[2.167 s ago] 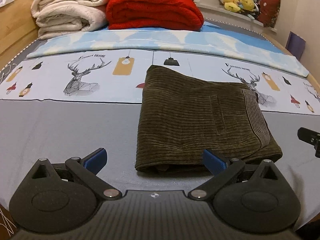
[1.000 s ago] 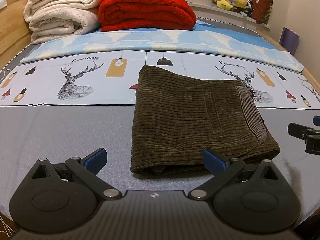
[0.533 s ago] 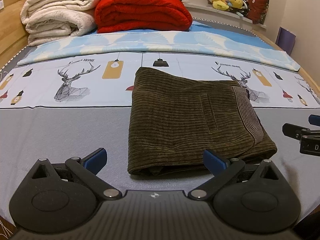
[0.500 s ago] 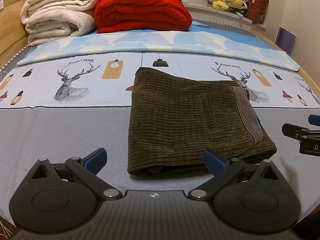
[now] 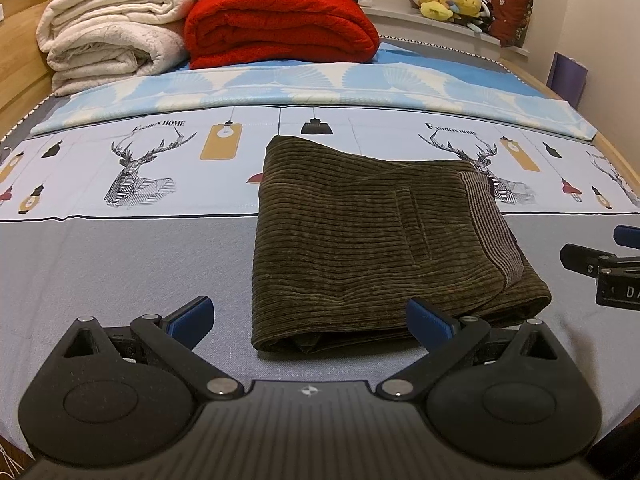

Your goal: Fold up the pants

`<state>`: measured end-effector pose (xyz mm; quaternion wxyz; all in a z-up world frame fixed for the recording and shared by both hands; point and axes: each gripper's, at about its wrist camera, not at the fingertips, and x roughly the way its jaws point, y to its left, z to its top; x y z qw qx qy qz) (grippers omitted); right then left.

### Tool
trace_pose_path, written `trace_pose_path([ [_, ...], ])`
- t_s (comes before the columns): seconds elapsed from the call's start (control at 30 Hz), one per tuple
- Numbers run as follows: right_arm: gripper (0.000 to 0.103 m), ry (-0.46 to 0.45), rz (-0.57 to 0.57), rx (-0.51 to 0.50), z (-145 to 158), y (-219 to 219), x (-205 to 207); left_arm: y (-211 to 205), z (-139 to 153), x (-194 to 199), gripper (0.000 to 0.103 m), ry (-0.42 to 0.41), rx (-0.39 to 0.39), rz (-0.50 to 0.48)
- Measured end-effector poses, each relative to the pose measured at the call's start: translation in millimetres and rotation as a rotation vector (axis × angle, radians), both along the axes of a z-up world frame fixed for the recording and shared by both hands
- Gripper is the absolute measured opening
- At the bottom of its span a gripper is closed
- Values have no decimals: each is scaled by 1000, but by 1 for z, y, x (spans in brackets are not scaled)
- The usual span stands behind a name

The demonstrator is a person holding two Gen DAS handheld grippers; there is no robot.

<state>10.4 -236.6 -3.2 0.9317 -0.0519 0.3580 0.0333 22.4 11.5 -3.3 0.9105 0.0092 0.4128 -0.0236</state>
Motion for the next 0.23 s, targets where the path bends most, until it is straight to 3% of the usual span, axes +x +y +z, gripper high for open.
trace_pose_path([
  [0.23,94,0,0,0,0,0,0,-1,0,-1,102,-4,1,-7],
])
